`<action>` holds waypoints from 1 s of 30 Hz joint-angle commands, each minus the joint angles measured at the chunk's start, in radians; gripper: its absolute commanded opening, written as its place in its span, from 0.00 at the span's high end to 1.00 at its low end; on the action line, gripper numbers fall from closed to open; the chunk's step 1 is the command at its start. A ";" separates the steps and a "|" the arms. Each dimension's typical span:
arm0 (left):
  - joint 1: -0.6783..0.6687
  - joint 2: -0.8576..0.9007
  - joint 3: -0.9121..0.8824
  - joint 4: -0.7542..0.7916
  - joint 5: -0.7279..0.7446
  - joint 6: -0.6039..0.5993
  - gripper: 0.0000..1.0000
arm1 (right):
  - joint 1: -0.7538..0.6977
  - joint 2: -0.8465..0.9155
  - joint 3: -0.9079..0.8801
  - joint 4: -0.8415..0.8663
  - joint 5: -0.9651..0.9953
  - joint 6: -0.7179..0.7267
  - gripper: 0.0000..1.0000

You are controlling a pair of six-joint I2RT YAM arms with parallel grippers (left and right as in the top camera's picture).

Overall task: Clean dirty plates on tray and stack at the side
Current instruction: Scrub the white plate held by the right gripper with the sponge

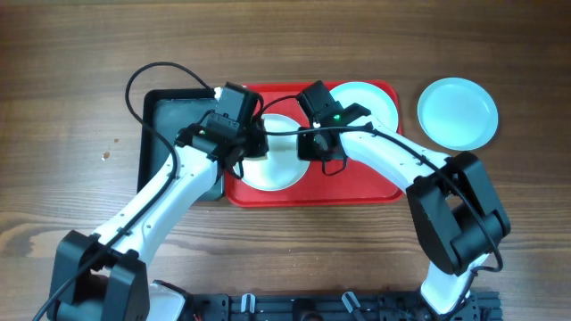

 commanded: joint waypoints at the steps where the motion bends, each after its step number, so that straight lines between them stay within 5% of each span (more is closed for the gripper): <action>1: 0.002 0.041 0.003 0.001 -0.058 0.036 0.96 | 0.004 -0.010 -0.007 0.002 -0.012 -0.010 0.96; 18: 0.002 0.305 0.003 0.077 -0.086 0.042 0.96 | 0.004 -0.010 -0.007 0.003 -0.043 -0.040 0.96; 30: 0.001 0.306 0.003 0.097 0.287 0.042 0.96 | 0.004 -0.010 -0.007 0.020 -0.088 -0.066 0.96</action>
